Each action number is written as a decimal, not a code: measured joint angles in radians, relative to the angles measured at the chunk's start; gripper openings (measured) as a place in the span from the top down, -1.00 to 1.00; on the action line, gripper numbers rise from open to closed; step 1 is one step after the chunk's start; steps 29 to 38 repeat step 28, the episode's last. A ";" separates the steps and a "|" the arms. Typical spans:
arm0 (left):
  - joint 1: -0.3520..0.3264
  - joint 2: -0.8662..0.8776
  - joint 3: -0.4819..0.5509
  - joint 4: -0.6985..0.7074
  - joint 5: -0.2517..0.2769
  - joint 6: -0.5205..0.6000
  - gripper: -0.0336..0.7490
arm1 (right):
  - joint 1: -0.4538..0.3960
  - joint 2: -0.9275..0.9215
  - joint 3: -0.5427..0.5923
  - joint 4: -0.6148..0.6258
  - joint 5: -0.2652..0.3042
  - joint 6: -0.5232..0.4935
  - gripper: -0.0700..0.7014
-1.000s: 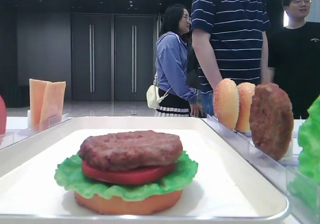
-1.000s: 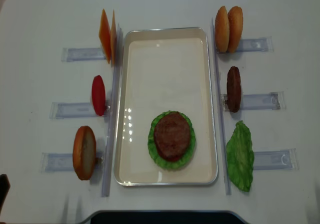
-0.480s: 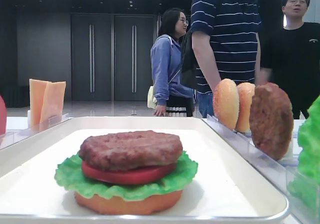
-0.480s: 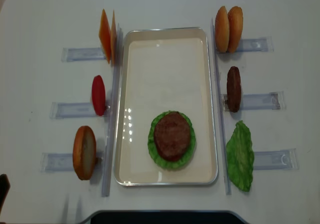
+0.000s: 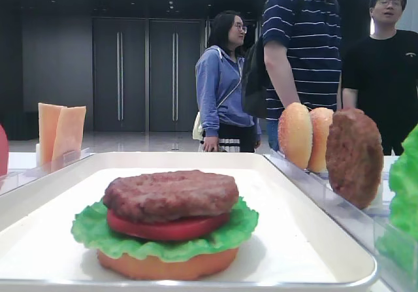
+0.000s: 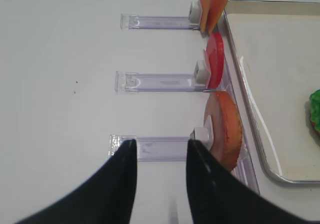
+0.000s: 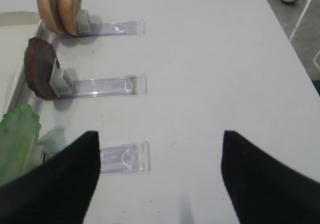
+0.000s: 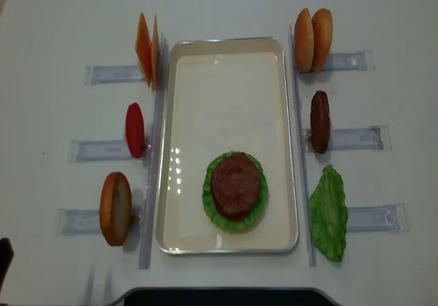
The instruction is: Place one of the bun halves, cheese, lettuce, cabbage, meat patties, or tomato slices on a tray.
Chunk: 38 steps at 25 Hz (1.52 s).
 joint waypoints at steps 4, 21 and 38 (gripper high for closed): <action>0.000 0.000 0.000 0.000 0.000 0.000 0.24 | 0.000 0.000 0.000 0.000 0.000 0.000 -0.51; 0.000 0.000 0.000 0.000 0.000 0.000 0.24 | 0.000 0.000 0.000 0.001 0.000 0.000 -0.51; 0.000 0.000 0.000 0.000 0.000 0.000 0.24 | 0.000 0.000 0.000 0.001 0.000 0.000 -0.51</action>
